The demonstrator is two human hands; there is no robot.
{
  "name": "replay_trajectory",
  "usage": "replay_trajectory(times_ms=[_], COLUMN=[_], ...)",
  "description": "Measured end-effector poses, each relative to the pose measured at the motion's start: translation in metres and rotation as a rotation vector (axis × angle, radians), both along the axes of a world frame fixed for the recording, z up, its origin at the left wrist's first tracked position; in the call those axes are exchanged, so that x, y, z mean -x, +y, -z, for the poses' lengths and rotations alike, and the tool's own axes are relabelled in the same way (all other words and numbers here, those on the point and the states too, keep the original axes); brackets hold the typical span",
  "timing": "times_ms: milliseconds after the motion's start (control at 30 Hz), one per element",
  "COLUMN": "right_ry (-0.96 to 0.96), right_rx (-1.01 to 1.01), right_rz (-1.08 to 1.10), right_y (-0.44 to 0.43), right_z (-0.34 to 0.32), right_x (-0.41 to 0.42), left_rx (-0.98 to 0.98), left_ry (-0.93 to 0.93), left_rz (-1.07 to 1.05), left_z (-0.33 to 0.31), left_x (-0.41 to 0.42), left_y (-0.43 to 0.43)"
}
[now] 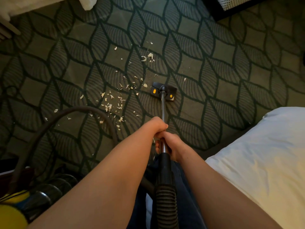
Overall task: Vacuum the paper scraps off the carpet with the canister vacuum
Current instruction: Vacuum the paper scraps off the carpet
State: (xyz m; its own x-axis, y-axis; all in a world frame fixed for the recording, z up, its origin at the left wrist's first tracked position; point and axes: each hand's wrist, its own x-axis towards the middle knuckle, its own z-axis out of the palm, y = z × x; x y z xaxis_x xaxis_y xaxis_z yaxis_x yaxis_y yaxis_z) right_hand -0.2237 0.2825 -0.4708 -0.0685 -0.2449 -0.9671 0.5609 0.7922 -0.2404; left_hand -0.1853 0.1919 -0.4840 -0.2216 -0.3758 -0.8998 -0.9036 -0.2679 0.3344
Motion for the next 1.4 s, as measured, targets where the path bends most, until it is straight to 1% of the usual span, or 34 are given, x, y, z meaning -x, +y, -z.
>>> replay_trajectory(times_ms=[100,200,300,467,500,567,667,767,833,933,1067,1267,1400], right_ry=[0.005,-0.055,-0.058,0.149,0.166,0.17,0.123,0.05,0.109,0.224,0.277,0.38,0.408], right_rx=[-0.011,-0.005,-0.033,-0.119,-0.131,-0.142,-0.166,-0.195,-0.201,-0.156,-0.091,-0.051,-0.036], right_rz=[0.029,0.104,0.126,-0.008,-0.018,-0.04,-0.051,-0.17,-0.249,-0.22,-0.162,-0.105,-0.076], right_y=[-0.007,-0.016,-0.024,-0.033,-0.036,-0.045,-0.061,-0.07,-0.071,-0.074,-0.086,-0.11,-0.126], right_z=[-0.002,-0.005,-0.003,0.026,0.033,0.043,0.056,0.062,0.064,0.063,0.052,0.045,0.042], right_x=[-0.008,-0.017,-0.03,-0.048,-0.051,-0.052,-0.045,-0.046,-0.051,-0.055,-0.044,-0.005,0.032], left_rx=[-0.06,-0.113,-0.141,-0.248,-0.275,-0.276,-0.187,-0.099,-0.07,-0.026,0.029,0.067,0.094], left_ry=[0.023,0.034,0.06,0.079,0.064,0.003,-0.037,-0.055,-0.054,-0.035,0.025,0.147,0.2], left_rz=[-0.09,-0.25,-0.41,-0.501,-0.497,-0.423,-0.288,-0.194,-0.168,-0.148,-0.138,-0.084,-0.042], left_z=[-0.007,-0.011,-0.013,0.0,0.001,0.007,0.014,0.018,0.016,0.01,0.004,0.0,-0.002], left_x=[-0.021,-0.039,-0.054,-0.076,-0.08,-0.086,-0.09,-0.096,-0.096,-0.095,-0.089,-0.057,-0.024], left_y=[0.001,0.006,0.013,0.018,0.018,0.018,0.021,0.021,0.019,0.014,-0.002,-0.026,-0.045])
